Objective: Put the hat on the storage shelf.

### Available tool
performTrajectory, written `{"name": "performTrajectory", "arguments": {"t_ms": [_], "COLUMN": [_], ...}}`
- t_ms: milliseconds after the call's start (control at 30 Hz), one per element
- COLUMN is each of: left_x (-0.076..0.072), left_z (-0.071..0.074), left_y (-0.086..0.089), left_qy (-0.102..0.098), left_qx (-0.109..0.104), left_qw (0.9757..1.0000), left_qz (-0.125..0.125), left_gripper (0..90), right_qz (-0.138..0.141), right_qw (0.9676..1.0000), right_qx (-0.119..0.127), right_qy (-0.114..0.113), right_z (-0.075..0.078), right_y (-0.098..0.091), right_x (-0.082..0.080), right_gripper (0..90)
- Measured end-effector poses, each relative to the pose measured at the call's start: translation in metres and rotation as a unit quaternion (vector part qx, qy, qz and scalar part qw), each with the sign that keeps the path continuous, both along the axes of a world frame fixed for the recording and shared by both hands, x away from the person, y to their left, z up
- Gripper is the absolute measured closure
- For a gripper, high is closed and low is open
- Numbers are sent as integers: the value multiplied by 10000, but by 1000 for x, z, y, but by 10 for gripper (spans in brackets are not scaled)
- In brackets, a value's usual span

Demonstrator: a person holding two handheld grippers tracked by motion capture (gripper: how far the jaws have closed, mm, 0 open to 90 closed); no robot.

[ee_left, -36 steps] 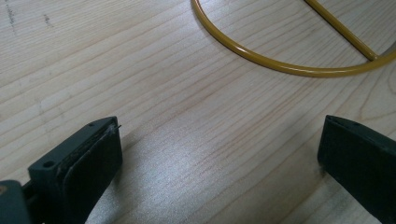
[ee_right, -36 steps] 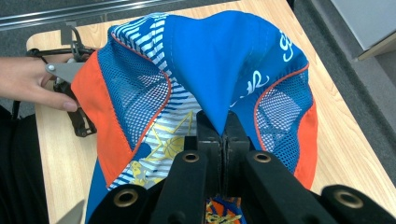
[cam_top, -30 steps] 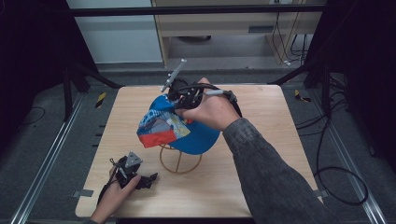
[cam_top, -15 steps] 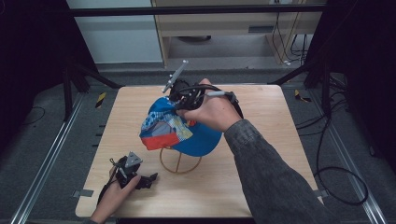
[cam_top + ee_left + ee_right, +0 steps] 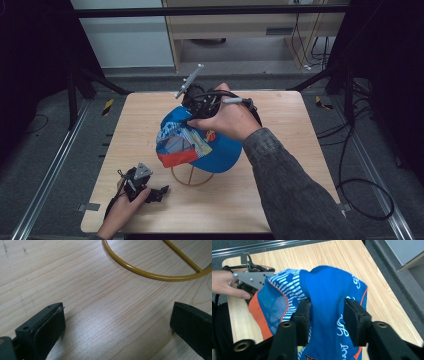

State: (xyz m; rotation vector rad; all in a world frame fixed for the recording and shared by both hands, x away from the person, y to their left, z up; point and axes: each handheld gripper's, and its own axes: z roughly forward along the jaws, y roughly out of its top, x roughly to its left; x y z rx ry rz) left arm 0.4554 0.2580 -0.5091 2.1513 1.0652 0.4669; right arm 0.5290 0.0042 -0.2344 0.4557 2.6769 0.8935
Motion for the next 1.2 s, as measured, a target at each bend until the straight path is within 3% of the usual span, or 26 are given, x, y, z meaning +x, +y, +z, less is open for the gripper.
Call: {"name": "performTrajectory", "arguments": {"t_ms": [133,200,533,833,1200], "left_x": [0,0,0,0,0], "left_z": [0,0,0,0,0], "left_y": [0,0,0,0,0], "left_qy": [-2,-2,1,3,6], "left_qx": [0,-1,0,0,1], "left_qw": [10000,10000,10000,10000,10000], "left_qz": [1,0,0,-2,-3], "left_gripper": [0,0,0,0,0], "right_qz": [-29,-61,-141,-131,-118], "right_qw": [10000,10000,9998,9998,9996], "right_qx": [5,41,84,129,266], "right_qy": [-23,-15,69,85,31], "right_z": [0,0,-1,-1,3], "right_y": [0,0,-1,-7,-27], "right_x": [0,0,0,-4,-10], "right_gripper": [477,389,151,79,67]}}
